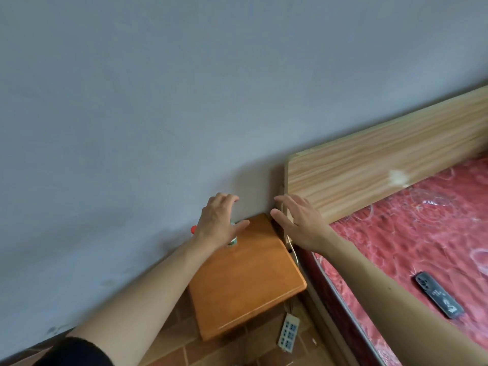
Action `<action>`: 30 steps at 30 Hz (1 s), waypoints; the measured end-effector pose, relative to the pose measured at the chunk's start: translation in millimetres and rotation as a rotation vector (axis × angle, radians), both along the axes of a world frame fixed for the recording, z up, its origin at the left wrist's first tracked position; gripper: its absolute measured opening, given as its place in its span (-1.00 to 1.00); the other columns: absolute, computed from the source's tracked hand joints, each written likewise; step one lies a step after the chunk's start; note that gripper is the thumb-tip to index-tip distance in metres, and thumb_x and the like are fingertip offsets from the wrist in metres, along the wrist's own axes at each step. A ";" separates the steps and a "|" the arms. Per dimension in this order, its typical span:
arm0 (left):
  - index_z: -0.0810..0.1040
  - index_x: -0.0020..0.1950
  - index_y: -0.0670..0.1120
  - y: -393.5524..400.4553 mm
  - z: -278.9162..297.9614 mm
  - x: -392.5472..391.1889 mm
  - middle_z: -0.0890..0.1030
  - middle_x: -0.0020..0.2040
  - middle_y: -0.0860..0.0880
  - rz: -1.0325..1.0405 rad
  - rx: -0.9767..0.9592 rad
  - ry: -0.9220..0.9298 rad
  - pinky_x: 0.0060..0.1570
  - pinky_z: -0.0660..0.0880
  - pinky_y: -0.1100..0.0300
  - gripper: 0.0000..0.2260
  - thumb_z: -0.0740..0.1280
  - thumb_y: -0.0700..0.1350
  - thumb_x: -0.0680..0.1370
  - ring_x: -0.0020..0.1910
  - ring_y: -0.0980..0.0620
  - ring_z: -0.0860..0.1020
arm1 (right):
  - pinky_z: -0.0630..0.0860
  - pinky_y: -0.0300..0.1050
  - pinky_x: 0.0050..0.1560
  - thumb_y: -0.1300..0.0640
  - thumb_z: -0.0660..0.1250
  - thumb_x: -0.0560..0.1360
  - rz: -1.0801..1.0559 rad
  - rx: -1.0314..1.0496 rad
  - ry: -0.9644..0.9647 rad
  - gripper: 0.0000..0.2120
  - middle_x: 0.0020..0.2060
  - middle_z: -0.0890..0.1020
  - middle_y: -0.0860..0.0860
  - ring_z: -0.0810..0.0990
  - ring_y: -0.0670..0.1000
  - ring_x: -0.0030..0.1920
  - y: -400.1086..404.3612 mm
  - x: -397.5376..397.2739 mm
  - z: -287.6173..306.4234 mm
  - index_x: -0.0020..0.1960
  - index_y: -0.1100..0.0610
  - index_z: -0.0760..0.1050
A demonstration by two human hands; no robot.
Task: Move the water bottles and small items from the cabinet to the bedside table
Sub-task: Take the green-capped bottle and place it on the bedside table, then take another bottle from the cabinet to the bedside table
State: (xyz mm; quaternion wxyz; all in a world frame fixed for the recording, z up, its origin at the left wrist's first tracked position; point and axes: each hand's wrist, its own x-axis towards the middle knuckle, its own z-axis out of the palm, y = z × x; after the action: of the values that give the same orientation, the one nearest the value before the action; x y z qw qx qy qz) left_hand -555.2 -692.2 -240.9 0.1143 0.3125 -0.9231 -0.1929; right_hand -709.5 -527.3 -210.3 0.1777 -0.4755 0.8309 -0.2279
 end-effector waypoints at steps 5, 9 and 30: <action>0.42 0.43 0.02 3.8 44.7 3.1 0.46 0.37 -0.01 -0.094 -0.152 -0.042 0.28 0.38 0.04 -0.43 0.30 0.30 0.53 0.36 -0.04 0.39 | 0.23 0.12 0.43 -0.42 -0.13 0.44 -0.069 -0.037 0.118 -0.23 0.43 0.40 0.02 0.28 0.09 0.46 24.5 6.4 36.4 0.46 -0.01 0.32; 0.42 0.43 0.02 1.8 65.3 3.9 0.44 0.41 -0.01 -0.189 -0.196 -0.014 0.27 0.38 0.03 -0.44 0.27 0.31 0.54 0.38 -0.04 0.38 | 0.16 0.14 0.42 -0.31 0.00 0.57 -0.150 -0.036 0.193 -0.41 0.46 0.35 0.01 0.22 0.06 0.49 41.4 20.2 56.9 0.47 -0.04 0.30; 0.46 0.38 0.00 117.4 87.3 34.2 0.51 0.33 -0.01 -0.919 0.057 0.174 0.26 0.44 -0.08 -0.36 0.13 0.41 0.50 0.31 -0.04 0.45 | 0.28 0.17 0.40 -0.34 -0.02 0.56 -0.914 0.138 0.304 -0.39 0.47 0.34 0.00 0.28 0.09 0.46 181.7 235.1 108.8 0.49 -0.05 0.26</action>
State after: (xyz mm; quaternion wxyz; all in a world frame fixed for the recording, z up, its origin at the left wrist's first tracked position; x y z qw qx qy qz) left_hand -521.0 -574.8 -153.5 0.0854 -0.1428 -0.9471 -0.2745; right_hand -474.4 -345.6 -101.5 -0.0329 -0.0768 0.9844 -0.1547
